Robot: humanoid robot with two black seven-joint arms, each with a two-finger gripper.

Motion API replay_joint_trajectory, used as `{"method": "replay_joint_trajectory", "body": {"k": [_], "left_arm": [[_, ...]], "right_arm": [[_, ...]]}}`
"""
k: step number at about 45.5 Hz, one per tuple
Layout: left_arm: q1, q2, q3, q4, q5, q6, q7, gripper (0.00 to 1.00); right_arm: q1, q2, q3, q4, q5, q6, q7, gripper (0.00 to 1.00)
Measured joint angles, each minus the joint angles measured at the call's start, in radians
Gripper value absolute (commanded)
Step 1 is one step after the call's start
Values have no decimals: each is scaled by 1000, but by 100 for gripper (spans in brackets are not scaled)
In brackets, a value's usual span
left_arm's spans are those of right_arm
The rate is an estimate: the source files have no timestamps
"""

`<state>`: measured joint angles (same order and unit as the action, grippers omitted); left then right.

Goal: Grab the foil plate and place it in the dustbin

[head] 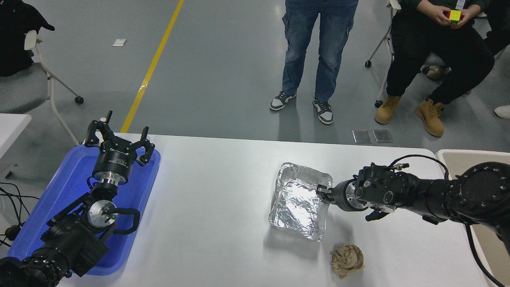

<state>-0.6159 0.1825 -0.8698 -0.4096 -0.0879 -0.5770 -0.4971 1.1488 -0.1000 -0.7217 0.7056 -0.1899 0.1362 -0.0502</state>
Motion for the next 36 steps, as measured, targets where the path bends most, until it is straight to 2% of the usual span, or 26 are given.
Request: {"method": "replay_joint_trajectory", "body": {"k": [17,36], "left_arm": [[0,0,0,0,0,0,0,100],[0,0,0,0,0,0,0,100]], "right_arm": [[103,-34,-29,27,-5,62,2,0],[403,-225,-115,224,-6,187,1,0]]}}
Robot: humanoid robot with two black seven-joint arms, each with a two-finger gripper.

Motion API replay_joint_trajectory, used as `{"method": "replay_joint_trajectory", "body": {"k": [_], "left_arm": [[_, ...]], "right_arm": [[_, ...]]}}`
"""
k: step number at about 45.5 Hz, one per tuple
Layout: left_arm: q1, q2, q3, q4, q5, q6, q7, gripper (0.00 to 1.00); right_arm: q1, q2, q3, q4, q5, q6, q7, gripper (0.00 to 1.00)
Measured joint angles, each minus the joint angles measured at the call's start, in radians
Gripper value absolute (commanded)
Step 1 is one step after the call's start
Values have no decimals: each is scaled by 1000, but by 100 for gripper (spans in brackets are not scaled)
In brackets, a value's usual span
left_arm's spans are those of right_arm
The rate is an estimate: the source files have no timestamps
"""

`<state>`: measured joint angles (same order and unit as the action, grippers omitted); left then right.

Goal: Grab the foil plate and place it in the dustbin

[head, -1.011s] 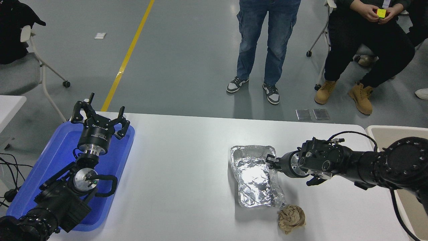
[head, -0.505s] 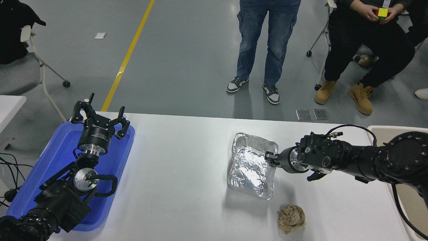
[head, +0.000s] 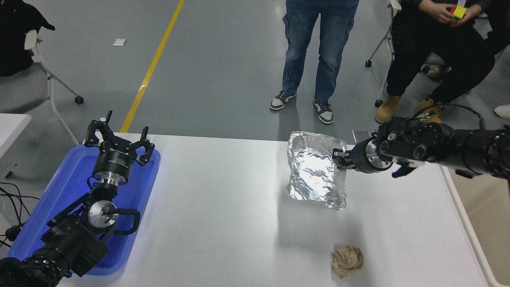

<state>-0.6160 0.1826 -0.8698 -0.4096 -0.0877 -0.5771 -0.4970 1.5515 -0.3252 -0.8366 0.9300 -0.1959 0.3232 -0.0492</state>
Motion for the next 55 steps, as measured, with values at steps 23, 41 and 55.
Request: {"method": "replay_joint_trajectory", "body": {"k": [23,41,55], "left_arm": [[1,0,0,0,0,0,0,100],[1,0,0,0,0,0,0,100],[1,0,0,0,0,0,0,100]], "right_arm": [[393,-200,-126,173,-11,185,0,0],[582,-258,-185,195,-20,316,0,0],[612,-269,-198,197,-27,338,-1,0]]}}
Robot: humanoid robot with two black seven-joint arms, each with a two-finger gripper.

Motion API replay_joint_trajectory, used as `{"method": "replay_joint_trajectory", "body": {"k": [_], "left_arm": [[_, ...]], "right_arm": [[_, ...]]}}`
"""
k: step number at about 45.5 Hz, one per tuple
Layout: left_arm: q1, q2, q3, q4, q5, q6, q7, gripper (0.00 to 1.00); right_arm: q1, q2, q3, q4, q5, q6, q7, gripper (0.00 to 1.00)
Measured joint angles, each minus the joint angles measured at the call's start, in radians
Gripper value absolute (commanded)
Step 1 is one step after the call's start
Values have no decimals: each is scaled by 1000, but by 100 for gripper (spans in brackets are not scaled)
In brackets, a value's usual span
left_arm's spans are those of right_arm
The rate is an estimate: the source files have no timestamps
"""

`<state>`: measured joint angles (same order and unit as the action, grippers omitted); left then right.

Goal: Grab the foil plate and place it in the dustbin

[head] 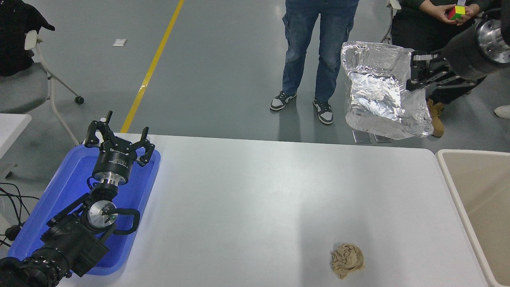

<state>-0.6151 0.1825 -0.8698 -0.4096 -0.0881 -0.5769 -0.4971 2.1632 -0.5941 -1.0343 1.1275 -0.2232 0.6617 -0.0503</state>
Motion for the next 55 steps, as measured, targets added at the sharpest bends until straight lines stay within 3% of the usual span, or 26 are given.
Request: {"method": "replay_joint_trajectory", "body": {"k": [17,55], "left_arm": [[0,0,0,0,0,0,0,100],[0,0,0,0,0,0,0,100]], "right_arm": [[-111,-34,-3,-113,-36,-38,0,0],[-813,-102,181,-886,-26,-106,-3,0]]}}
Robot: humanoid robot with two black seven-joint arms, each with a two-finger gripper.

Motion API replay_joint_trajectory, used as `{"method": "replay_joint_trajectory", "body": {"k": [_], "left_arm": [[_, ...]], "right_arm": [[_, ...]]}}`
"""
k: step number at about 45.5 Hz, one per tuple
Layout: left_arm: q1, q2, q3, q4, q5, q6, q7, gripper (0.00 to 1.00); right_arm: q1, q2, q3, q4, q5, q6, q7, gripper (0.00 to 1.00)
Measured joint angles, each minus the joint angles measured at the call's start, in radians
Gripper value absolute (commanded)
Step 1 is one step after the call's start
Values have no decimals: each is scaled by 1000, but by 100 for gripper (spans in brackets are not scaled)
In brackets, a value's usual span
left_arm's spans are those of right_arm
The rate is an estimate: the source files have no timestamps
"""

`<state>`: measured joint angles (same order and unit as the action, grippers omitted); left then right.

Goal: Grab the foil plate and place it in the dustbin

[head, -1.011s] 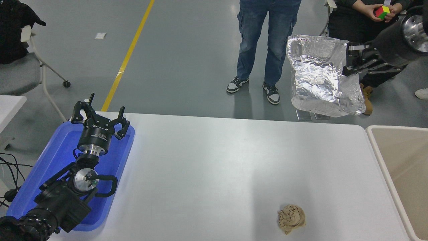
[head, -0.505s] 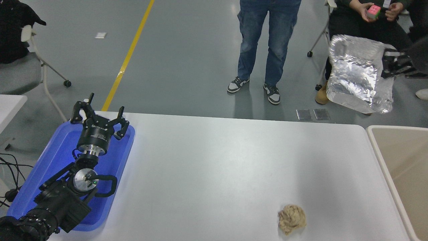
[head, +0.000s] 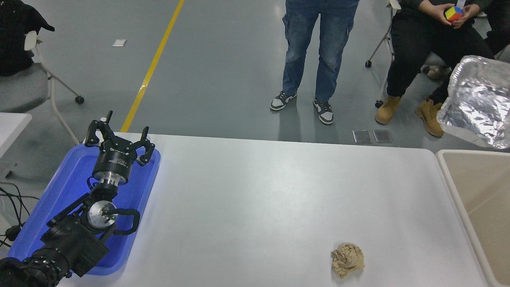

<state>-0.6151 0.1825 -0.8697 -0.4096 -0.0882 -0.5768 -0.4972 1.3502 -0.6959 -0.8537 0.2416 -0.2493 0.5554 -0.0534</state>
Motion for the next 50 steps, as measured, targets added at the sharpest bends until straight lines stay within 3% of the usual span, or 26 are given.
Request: {"method": "replay_joint_trajectory", "body": {"k": [31,50], "left_arm": [[0,0,0,0,0,0,0,100],[0,0,0,0,0,0,-1,100]], "right_arm": [[-427,-1,155,-159,0,-300,-9,0],[-607,14,276,-167,2,-408,-9,0]]}}
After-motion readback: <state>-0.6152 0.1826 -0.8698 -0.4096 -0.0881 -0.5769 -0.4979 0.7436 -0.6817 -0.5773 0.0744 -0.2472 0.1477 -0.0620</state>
